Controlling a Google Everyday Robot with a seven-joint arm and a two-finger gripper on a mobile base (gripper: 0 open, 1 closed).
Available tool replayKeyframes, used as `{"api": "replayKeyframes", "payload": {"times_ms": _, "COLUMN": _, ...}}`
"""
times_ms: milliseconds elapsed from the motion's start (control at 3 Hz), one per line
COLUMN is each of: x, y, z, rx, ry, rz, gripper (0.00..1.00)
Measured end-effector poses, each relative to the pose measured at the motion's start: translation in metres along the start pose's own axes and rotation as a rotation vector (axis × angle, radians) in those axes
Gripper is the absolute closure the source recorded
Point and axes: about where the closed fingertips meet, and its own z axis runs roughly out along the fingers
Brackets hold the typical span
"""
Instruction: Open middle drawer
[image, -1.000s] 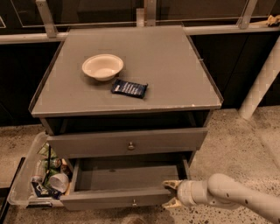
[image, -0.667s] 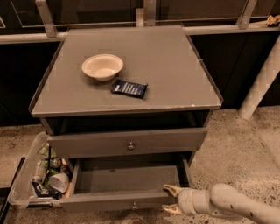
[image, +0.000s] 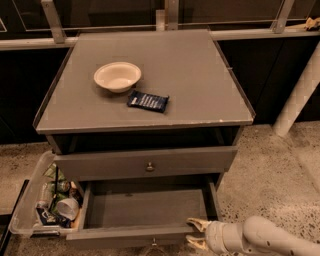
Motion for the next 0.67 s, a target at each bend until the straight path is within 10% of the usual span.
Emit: {"api": "replayKeyframes", "payload": {"times_ms": 667, "x": -0.0082, "y": 0.0060, "z": 0.0027, "rx": -0.019, "ry": -0.025, "rz": -0.011, "gripper": 0.82}}
